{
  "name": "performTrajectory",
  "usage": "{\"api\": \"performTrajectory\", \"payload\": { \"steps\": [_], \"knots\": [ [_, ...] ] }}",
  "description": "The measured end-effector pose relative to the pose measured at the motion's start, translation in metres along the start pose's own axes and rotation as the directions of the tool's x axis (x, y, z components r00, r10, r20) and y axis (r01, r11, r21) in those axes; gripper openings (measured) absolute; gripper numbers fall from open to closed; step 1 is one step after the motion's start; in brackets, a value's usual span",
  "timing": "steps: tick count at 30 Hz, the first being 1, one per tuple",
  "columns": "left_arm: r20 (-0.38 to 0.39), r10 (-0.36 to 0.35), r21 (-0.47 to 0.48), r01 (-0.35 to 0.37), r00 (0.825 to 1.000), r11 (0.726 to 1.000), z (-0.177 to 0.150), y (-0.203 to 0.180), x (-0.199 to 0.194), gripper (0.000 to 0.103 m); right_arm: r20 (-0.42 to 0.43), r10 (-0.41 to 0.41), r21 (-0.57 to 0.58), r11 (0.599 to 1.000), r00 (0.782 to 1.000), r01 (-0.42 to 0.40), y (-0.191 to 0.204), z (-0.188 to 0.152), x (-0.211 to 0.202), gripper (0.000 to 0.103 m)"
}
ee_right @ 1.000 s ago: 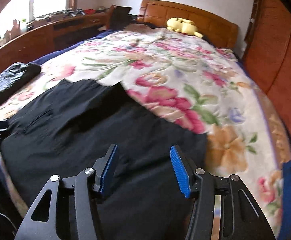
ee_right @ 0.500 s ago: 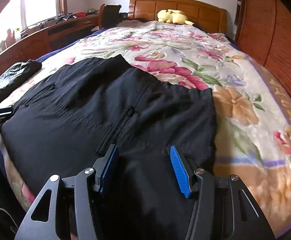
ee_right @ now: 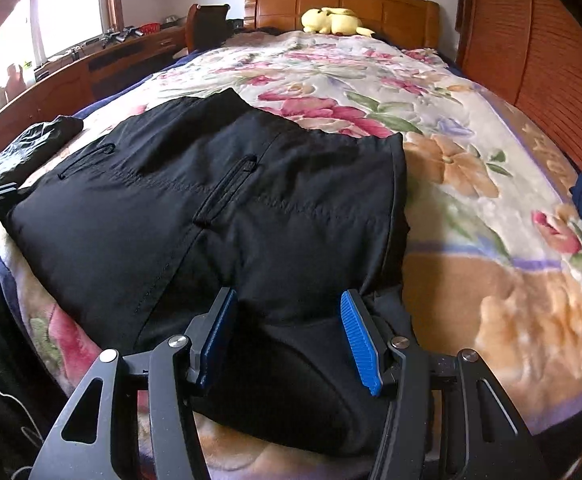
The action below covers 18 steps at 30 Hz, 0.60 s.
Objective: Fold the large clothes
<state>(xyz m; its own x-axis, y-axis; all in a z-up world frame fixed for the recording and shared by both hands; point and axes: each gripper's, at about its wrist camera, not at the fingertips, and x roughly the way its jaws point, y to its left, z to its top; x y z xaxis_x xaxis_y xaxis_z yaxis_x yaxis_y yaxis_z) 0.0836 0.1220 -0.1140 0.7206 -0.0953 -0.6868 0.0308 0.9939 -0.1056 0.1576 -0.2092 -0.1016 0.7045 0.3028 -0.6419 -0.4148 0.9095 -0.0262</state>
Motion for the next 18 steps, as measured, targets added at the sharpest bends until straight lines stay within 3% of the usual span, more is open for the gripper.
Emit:
{"api": "performTrajectory", "payload": {
  "steps": [4, 8, 18],
  "knots": [
    [-0.026, 0.033, -0.025, -0.034, 0.999, 0.999, -0.01, 0.015, -0.003, 0.037, 0.013, 0.012, 0.013, 1.0, 1.0, -0.012, -0.002, 0.0, 0.003, 0.056],
    [-0.063, -0.004, -0.074, 0.0, 0.998, 0.997, -0.019, 0.024, 0.01, 0.037, 0.027, 0.02, 0.028, 0.999, 0.999, -0.021, -0.004, -0.005, 0.004, 0.056],
    [-0.082, 0.016, -0.06, -0.021, 0.997, 0.998, -0.022, 0.024, 0.021, 0.045, 0.034, -0.02, 0.007, 1.0, 0.999, 0.02, 0.007, 0.004, -0.008, 0.056]
  ]
}}
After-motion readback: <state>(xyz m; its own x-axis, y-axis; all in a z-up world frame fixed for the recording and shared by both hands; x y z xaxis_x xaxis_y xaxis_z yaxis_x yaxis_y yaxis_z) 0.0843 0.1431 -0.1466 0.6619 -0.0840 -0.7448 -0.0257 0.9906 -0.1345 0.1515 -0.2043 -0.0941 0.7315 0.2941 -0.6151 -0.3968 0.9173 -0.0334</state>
